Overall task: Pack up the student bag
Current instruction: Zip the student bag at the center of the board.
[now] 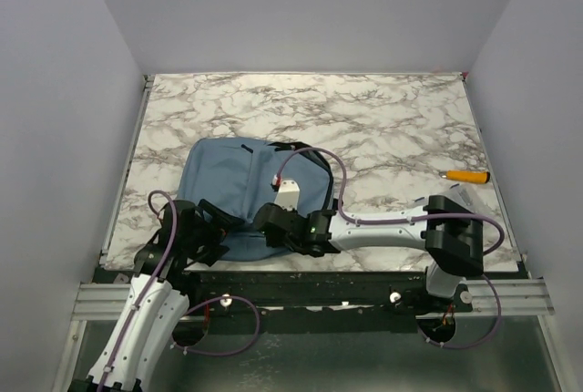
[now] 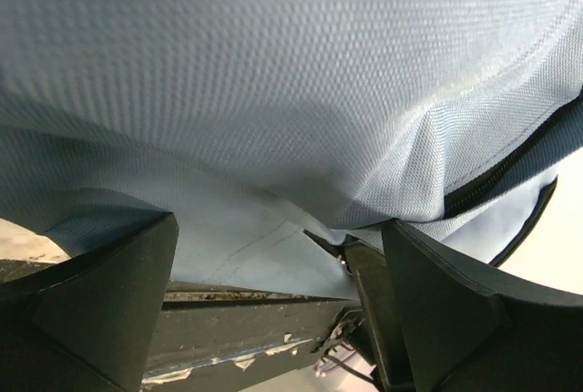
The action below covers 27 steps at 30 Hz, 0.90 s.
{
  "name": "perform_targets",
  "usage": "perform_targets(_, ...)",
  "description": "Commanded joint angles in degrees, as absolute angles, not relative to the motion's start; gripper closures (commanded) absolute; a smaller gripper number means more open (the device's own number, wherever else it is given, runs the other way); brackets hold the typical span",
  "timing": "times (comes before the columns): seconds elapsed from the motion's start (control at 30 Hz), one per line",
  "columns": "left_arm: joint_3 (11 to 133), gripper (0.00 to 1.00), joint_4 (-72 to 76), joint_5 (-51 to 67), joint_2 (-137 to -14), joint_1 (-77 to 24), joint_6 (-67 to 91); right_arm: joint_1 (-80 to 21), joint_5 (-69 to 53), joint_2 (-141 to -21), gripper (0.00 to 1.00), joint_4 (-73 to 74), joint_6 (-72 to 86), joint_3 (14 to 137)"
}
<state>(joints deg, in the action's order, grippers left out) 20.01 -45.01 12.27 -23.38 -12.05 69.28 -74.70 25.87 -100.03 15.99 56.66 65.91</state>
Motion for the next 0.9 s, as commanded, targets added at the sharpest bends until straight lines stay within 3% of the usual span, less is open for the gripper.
perform_targets(0.0, 18.5, 0.03, -43.6, 3.9, -26.7, -11.6, 71.1, -75.2, 40.6, -97.3, 1.0, 26.8, 62.3, 67.6)
perform_targets(0.23, 16.7, 0.02, -42.6, -1.5, -30.4, -9.1, 70.3, -76.1, 54.3, -94.6, 0.99, 45.3, 76.5, 67.4)
perform_targets(0.4, 17.7, 0.01, -42.1, -1.8, -30.8, -7.1, 67.1, -75.5, 58.1, -85.4, 0.99, 40.1, 67.2, 60.6)
perform_targets(0.6, 22.0, 0.02, -40.5, 4.0, -28.0, -7.1, 58.5, -71.6, 30.9, -69.2, 0.99, 1.0, 26.0, 43.4)
perform_targets(0.77, 24.4, 0.03, -28.4, 26.1, -23.3, -7.2, 47.9, -71.3, 21.4, -64.3, 0.99, -3.3, 15.6, 41.3)
perform_targets(0.87, 27.3, 0.05, -25.9, 30.4, -19.9, -8.8, 43.7, -70.2, 18.5, -63.3, 0.99, -2.3, 16.3, 42.0)
